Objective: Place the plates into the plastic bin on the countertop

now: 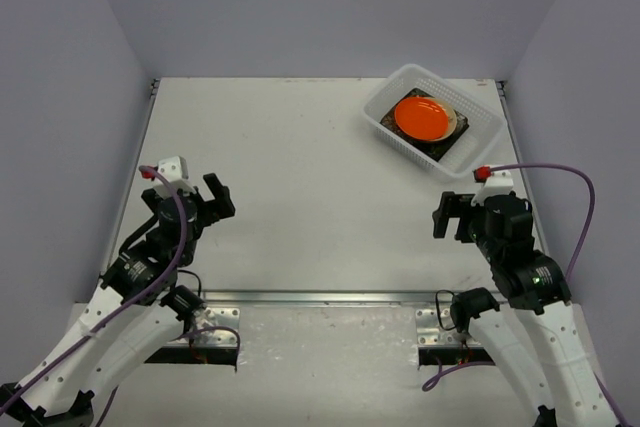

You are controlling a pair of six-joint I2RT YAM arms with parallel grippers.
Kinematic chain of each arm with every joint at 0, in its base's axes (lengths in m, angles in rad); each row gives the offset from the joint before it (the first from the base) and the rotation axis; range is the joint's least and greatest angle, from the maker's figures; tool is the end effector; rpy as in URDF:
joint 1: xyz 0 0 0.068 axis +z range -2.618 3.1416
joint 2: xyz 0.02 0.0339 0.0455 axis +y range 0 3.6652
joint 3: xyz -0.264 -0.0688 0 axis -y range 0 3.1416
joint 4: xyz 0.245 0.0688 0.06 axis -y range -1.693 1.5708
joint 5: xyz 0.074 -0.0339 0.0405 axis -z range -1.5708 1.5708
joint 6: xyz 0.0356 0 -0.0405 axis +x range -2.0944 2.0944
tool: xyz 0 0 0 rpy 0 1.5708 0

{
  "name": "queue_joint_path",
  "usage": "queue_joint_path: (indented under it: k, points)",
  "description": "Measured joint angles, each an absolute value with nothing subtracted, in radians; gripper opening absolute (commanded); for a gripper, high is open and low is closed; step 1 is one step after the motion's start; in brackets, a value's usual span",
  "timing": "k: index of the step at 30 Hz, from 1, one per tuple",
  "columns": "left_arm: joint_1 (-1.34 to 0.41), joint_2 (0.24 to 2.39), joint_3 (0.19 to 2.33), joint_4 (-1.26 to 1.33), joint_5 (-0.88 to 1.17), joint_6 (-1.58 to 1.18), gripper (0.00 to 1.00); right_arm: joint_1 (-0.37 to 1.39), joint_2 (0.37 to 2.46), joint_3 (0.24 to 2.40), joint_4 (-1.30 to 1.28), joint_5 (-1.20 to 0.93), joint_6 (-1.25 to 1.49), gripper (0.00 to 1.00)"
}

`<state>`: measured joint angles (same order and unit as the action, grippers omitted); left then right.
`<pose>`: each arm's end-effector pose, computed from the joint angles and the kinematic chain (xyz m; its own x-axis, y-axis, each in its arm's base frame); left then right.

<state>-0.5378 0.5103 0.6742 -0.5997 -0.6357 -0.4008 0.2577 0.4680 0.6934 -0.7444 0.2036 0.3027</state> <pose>0.1093 -0.0406 0.2983 -0.3143 -0.1781 -0.9325 -0.1876 0.9745 -0.1229 0.1027 0.0196 0.2918 -0.4816 0.1750 -0.8587 0.0668 0.9843 0.1631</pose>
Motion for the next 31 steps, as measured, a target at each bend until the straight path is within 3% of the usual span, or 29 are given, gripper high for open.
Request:
queue_joint_path:
  k: [31]
  points:
    - [-0.537, 0.492, 0.665, -0.587, -0.679, -0.427, 1.00, 0.258, 0.407, 0.633, -0.716, 0.254, 0.261, 0.99]
